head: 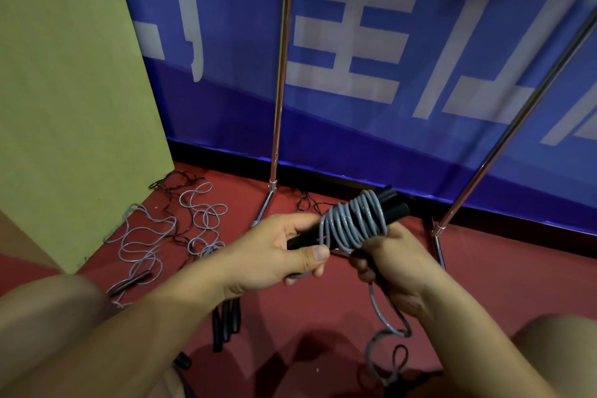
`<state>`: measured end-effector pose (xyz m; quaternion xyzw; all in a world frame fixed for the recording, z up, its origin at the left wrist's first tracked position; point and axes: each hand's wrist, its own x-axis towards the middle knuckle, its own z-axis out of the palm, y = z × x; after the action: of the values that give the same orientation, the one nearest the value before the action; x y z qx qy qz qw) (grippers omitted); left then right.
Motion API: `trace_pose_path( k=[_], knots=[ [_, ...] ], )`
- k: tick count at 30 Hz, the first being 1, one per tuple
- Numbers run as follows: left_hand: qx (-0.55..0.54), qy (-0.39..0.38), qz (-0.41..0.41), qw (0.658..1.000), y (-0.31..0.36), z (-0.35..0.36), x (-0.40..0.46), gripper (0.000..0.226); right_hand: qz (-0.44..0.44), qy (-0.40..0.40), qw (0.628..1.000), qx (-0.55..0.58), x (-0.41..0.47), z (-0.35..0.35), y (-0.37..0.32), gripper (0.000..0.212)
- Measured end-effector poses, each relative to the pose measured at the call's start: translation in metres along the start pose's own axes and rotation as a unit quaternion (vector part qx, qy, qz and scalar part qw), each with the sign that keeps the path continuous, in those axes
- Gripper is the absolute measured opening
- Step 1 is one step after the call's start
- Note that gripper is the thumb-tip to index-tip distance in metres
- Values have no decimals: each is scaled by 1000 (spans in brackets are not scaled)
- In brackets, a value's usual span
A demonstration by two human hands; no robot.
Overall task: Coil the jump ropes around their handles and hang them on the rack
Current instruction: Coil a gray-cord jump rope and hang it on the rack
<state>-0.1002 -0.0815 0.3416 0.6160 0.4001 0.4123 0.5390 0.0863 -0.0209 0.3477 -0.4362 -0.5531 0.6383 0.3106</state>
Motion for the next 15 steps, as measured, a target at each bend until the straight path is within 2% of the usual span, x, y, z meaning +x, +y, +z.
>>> trace_pose_path(
  k=[4,7,11,15],
  knots=[
    [9,40,8,999,-2,0,3,12,23,-40,999,0,-5,7,2,16],
    [29,63,5,998,-3,-3,4,10,22,-49,999,3,-6,8,1,18],
    [35,99,-10,994,-6,-2,6,22,-10,-68,998,-15,-7,12,5,12],
    [61,171,-27,983,-11,-4,10,17,-30,-90,995,-35,-10,16,11,14]
  ],
)
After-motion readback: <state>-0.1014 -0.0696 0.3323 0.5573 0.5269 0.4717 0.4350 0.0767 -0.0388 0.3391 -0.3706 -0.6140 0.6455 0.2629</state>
